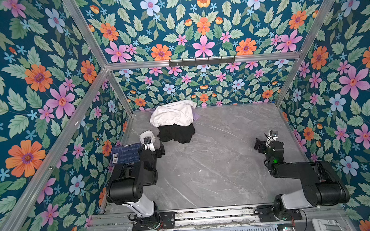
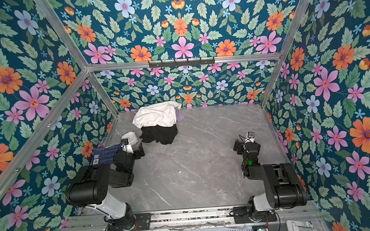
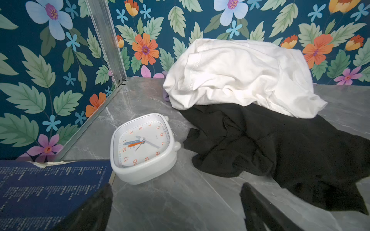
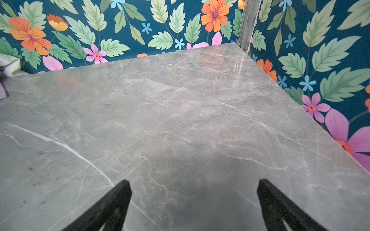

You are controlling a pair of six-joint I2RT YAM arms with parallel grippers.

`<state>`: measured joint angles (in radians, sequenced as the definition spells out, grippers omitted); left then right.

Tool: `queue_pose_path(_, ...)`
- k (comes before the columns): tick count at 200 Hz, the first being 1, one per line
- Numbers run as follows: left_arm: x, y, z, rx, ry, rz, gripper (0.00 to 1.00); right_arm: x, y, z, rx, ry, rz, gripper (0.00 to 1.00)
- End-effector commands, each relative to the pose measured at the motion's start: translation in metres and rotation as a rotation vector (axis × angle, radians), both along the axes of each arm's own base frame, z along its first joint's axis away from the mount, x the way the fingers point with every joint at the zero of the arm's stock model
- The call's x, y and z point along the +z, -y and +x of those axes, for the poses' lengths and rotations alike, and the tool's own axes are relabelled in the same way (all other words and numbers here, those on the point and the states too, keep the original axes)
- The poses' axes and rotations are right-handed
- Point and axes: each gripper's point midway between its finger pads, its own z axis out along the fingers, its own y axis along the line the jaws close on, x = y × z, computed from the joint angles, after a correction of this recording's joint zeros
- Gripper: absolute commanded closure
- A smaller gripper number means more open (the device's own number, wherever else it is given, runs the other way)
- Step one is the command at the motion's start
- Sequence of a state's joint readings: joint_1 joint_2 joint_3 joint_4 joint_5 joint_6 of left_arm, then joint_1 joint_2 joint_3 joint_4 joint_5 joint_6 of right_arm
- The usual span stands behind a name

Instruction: Pick out a specific cloth from the pile

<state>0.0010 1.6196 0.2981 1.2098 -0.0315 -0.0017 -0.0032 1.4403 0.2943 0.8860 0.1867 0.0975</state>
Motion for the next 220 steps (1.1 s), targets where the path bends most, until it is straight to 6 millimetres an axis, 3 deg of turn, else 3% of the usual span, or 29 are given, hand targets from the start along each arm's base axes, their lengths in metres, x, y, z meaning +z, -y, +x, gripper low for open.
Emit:
queue_pose_path(1, 0.0067, 0.0008, -0.0009, -0.005, 0.029, -0.004, 0.0, 0.0065, -0.0002, 0.0029, 0.002, 0.023, -0.003, 0.01)
queue_pose_path(220, 0.0071, 0.0004, -0.0001, -0.005, 0.031, -0.001, 0.0, 0.0058, -0.0012, 0.0027, 0.009, 0.022, 0.001, 0.01)
